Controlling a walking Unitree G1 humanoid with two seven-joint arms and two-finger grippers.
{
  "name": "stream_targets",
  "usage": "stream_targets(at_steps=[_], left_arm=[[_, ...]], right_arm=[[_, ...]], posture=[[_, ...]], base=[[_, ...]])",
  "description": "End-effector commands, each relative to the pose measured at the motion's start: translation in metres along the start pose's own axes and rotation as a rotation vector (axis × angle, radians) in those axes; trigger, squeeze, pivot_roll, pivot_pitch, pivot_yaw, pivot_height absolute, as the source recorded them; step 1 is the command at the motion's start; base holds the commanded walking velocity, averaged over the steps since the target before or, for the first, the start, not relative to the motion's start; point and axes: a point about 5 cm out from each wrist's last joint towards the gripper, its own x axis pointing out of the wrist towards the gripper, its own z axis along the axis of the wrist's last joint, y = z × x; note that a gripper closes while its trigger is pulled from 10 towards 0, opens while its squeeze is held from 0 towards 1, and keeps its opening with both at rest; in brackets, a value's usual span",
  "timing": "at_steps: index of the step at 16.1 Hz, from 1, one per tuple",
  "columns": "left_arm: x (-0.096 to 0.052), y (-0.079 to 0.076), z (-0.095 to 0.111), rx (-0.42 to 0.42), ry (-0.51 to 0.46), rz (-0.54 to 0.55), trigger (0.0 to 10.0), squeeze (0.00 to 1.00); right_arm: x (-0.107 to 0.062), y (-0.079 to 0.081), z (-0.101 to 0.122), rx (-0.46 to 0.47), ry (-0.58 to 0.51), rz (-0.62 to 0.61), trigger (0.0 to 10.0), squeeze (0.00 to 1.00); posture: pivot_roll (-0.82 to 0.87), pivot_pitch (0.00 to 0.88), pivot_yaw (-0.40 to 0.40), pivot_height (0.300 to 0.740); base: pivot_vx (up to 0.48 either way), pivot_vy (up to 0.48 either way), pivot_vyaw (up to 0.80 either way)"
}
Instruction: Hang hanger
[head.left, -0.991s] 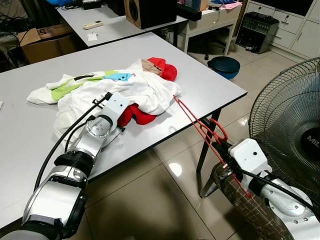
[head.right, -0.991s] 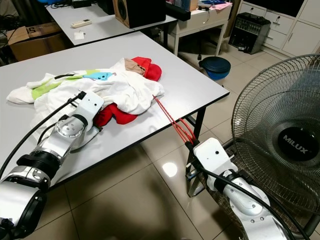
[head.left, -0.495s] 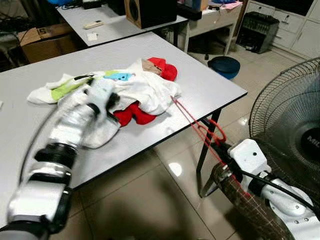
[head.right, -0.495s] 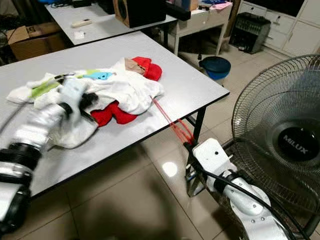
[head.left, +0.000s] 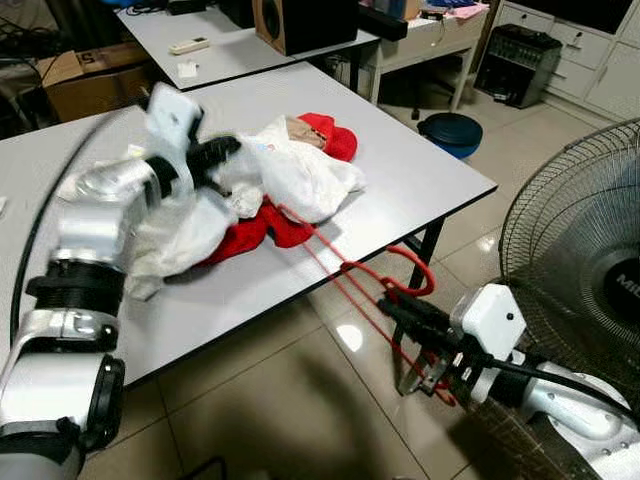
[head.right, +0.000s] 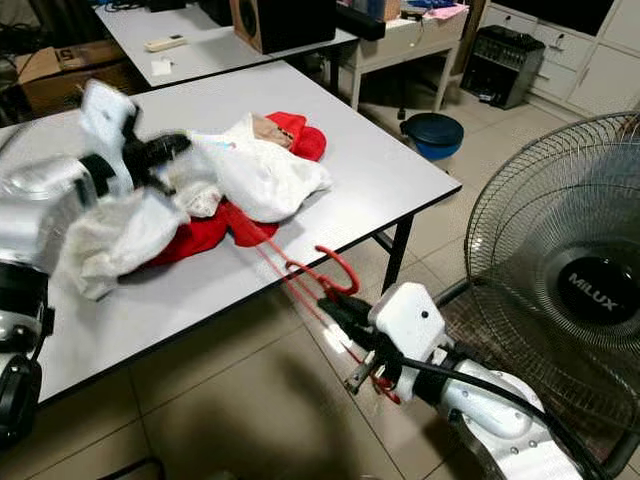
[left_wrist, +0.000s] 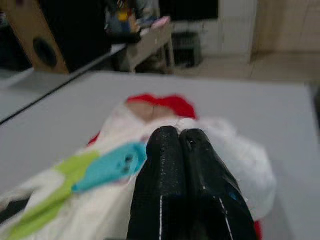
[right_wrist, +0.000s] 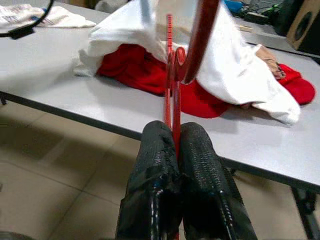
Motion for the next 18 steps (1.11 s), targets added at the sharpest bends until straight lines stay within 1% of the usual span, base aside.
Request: stream_targets(at_steps=[1,2,3,4,5,6,8,9,10,12,13,14,15,16,17,18], left_arm=[[-0.005,-0.006,0.022,0.020,-0.039,-0.103,0.0,0.00],[-0.006,-0.009,0.022,0.018,-0.036,-0.124,0.0,0.00],[-0.009,-0.017,0.020,0.029,-0.013,-0.182,0.0,0.00],[-0.011,-0.026,0.014,0.037,0.021,-0.240,0.0,0.00],[-0.011,-0.032,0.011,0.031,0.034,-0.266,0.0,0.00],[-0.009,-0.040,0.005,0.022,0.058,-0.289,0.0,0.00],[-0.010,-0.045,0.004,0.019,0.070,-0.304,0.0,0.00],[-0.011,-0.049,0.005,0.016,0.071,-0.319,0.0,0.00],[-0.012,-0.052,0.006,0.009,0.069,-0.326,0.0,0.00],[-0.012,-0.057,0.009,-0.015,0.048,-0.344,0.0,0.00],[-0.013,-0.058,0.008,-0.016,0.050,-0.346,0.0,0.00],[-0.014,-0.057,0.006,-0.008,0.065,-0.336,0.0,0.00],[-0.015,-0.054,0.003,0.022,0.093,-0.312,0.0,0.00],[-0.016,-0.053,0.002,0.033,0.102,-0.306,0.0,0.00],[-0.017,-0.052,-0.007,0.063,0.152,-0.293,0.0,0.00],[-0.018,-0.052,-0.010,0.068,0.167,-0.289,0.0,0.00]], right_arm=[[0.006,-0.005,-0.001,0.046,0.001,-0.031,10.0,0.00],[0.008,-0.007,-0.001,0.054,0.004,-0.041,10.0,0.00],[0.012,-0.009,-0.002,0.094,-0.005,-0.031,10.0,0.00],[0.020,-0.013,-0.002,0.136,-0.027,-0.024,10.0,0.00],[0.027,-0.016,-0.002,0.174,-0.043,-0.012,10.0,0.00],[0.042,-0.028,-0.007,0.252,-0.053,-0.014,10.0,0.00],[0.051,-0.036,-0.010,0.285,-0.045,0.002,10.0,0.00],[0.056,-0.040,-0.009,0.332,-0.054,0.013,10.0,0.00],[0.060,-0.042,-0.008,0.359,-0.068,0.026,10.0,0.00],[0.067,-0.047,-0.008,0.424,-0.090,0.009,10.0,0.00],[0.070,-0.050,-0.007,0.468,-0.122,-0.020,10.0,0.00],[0.073,-0.052,-0.005,0.551,-0.171,-0.050,10.0,0.00],[0.074,-0.054,-0.005,0.670,-0.223,-0.074,10.0,0.00],[0.075,-0.054,-0.005,0.707,-0.235,-0.079,10.0,0.00],[0.077,-0.059,-0.012,0.869,-0.269,-0.141,10.0,0.00],[0.078,-0.062,-0.015,0.921,-0.284,-0.169,10.0,0.00]], posture=[[-0.07,0.000,0.033,0.740],[-0.07,0.000,0.033,0.740],[-0.06,0.000,0.034,0.740],[-0.06,0.000,0.037,0.740],[-0.06,0.000,0.042,0.740],[-0.06,0.000,0.041,0.740],[-0.06,0.000,0.040,0.740],[-0.06,0.000,0.033,0.740],[-0.06,0.000,0.031,0.740],[-0.05,0.000,0.029,0.740],[-0.05,0.000,0.028,0.740],[-0.05,0.000,0.028,0.740],[-0.05,0.000,0.029,0.740],[-0.05,0.000,0.030,0.740],[-0.05,0.000,0.032,0.740],[-0.04,0.000,0.033,0.740]], base=[[0.000,0.000,0.00],[0.000,0.000,0.00],[0.000,0.000,0.00],[0.000,0.000,0.00],[0.000,0.000,0.00],[0.000,0.000,0.00],[0.000,0.000,0.00],[0.000,0.000,0.00],[0.000,0.000,0.00],[0.000,0.000,0.00],[0.000,0.000,0.00],[0.000,0.000,0.00],[0.000,0.000,0.00],[0.000,0.000,0.00],[0.000,0.000,0.00],[0.000,0.000,0.00]])
